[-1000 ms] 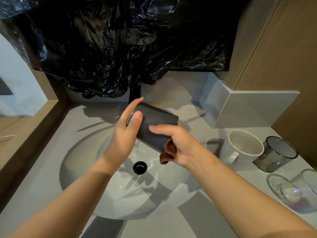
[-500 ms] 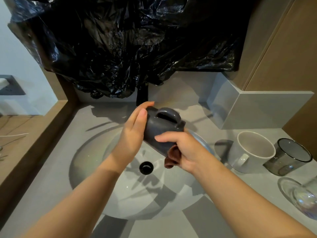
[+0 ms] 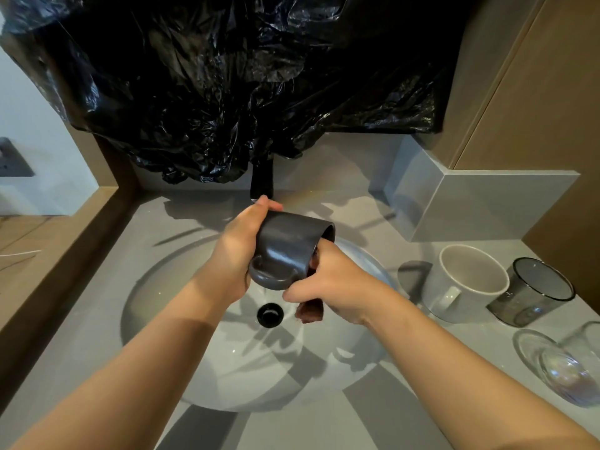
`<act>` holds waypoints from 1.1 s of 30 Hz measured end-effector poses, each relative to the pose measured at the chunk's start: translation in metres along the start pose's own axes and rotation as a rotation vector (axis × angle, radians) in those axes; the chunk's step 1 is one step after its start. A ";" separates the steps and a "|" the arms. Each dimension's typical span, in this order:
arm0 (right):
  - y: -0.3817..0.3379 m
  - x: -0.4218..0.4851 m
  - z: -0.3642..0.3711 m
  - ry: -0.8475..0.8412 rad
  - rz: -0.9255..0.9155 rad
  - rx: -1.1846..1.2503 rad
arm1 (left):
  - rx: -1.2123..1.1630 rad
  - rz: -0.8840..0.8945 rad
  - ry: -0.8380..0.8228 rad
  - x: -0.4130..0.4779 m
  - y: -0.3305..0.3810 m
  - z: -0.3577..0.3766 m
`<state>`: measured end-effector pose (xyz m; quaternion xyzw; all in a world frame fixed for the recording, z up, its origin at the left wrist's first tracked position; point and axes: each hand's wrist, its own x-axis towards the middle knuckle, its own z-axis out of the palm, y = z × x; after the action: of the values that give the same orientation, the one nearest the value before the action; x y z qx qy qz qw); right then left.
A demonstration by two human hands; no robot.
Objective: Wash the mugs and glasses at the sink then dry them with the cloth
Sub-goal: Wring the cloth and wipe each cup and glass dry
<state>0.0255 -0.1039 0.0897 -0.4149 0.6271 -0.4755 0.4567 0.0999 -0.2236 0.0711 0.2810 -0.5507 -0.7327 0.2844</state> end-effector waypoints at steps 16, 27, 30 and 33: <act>0.011 0.004 0.008 0.362 -0.220 -0.570 | -0.008 -0.292 -0.264 0.004 0.008 -0.010; -0.006 0.003 -0.008 0.231 0.006 0.453 | -0.051 -0.072 -0.365 -0.001 -0.006 -0.022; -0.006 0.001 0.000 0.208 -0.127 -0.440 | -0.119 -0.318 -0.391 0.000 0.004 -0.029; 0.005 0.009 0.009 0.167 -0.203 -0.865 | -0.114 -0.274 -0.232 -0.001 0.008 -0.021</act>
<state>0.0316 -0.1132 0.0820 -0.5871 0.7591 -0.2439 0.1399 0.1169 -0.2383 0.0740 0.2505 -0.4938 -0.8222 0.1321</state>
